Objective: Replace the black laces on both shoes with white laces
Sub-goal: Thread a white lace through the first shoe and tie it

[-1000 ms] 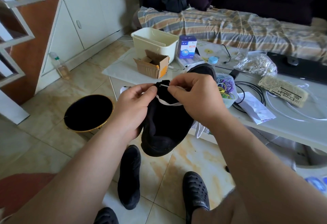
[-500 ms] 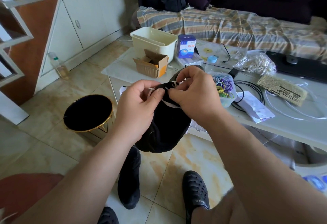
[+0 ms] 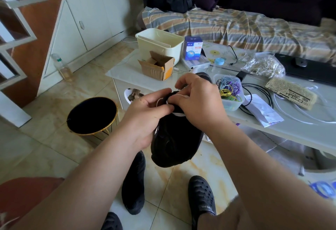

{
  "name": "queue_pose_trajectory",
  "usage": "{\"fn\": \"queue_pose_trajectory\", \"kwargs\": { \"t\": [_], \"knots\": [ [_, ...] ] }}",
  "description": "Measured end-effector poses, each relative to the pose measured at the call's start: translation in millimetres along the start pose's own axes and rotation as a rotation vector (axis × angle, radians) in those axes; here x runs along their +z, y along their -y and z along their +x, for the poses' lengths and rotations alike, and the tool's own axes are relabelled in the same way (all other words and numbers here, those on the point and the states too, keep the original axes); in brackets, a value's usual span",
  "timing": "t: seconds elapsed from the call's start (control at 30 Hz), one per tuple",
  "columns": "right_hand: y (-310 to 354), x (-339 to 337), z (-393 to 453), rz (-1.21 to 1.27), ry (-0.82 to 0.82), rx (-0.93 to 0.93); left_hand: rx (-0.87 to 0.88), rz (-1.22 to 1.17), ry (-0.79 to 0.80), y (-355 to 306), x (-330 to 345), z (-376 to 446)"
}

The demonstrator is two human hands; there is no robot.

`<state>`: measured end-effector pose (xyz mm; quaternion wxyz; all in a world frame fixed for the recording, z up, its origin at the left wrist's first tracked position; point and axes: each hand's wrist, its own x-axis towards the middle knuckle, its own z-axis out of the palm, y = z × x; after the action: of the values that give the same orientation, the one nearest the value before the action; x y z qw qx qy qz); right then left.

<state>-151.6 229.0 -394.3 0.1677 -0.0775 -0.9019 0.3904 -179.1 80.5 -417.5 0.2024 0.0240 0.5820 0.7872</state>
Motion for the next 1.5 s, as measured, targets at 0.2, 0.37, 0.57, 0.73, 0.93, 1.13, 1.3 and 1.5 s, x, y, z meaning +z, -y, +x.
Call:
{"fn": "queue_pose_trajectory", "kwargs": {
  "t": [0.2,0.37,0.57,0.73,0.93,1.13,1.3,1.5],
  "knots": [
    [-10.6,16.4,0.4,-0.187,-0.074,-0.074,-0.099,-0.095,-0.211,10.9,-0.9,7.9],
    [-15.8,20.2,-1.2,-0.284,-0.243,-0.07,0.014,-0.317,-0.354,1.5,-10.3,15.9],
    [-17.9,11.4,4.3,0.078,-0.031,0.238,0.112,-0.404,-0.317,-9.6,-3.8,10.2],
    [-22.5,4.4,7.3,0.122,-0.173,0.184,0.057,-0.446,-0.2,-15.5,-2.4,2.9],
    [-33.5,-7.8,11.4,0.126,-0.249,0.207,-0.092,-0.477,-0.438,-21.1,-49.4,26.4],
    [-40.9,-11.2,14.8,0.135,-0.279,0.24,-0.006,-0.426,-0.418,-23.5,-67.7,37.4],
    [-36.0,-6.2,13.5,0.079,-0.27,0.174,0.076,0.814,-0.128,-9.9,-37.9,16.1],
    [-51.2,-15.9,16.5,0.019,-0.277,0.241,0.156,0.443,-0.499,-32.3,-76.5,27.9]
  ]
}}
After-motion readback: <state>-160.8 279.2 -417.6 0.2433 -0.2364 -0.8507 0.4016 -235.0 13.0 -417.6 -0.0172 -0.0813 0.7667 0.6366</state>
